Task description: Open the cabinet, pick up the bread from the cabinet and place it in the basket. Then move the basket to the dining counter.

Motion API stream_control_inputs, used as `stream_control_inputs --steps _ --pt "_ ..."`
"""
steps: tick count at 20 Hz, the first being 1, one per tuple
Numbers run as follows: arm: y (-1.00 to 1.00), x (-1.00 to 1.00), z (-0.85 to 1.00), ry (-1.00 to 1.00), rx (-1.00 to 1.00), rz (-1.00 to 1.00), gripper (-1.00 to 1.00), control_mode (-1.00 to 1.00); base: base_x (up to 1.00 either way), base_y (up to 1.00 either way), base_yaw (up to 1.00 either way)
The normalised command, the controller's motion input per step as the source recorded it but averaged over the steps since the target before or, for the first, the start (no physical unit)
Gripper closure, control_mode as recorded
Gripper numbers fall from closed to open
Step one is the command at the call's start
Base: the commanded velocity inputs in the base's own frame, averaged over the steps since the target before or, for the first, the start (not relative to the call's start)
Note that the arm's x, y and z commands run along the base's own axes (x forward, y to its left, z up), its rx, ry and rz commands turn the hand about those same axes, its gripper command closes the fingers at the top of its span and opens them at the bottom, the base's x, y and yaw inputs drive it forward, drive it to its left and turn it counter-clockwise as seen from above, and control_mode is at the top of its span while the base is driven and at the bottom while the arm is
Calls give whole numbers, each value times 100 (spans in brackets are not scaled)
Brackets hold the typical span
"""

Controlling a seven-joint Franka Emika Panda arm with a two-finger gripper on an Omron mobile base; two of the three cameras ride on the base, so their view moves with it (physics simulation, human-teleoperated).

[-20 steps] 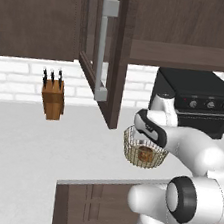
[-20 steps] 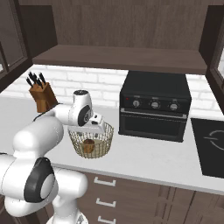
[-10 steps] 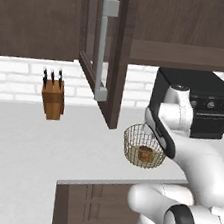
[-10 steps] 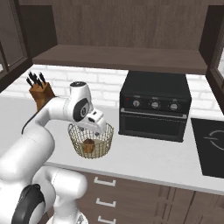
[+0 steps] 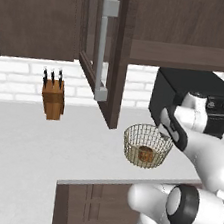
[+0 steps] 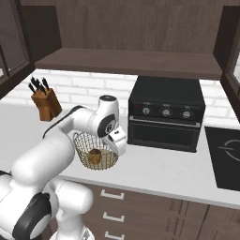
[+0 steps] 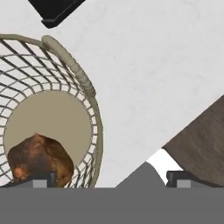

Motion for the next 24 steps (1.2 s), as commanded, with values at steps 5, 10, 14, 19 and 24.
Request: stream_control_inputs --steps 5,10,14,19,24 --pt "-5 6 -35 0 13 -7 -100 -100 0 0 0" --pt "1 26 -18 1 9 0 -100 -100 0 0 0" --pt "0 28 -4 4 3 0 -100 -100 0 0 0" --pt "1 14 -18 5 0 0 -100 -100 0 0 0" --pt "2 -5 -45 3 0 0 -100 -100 0 0 0"
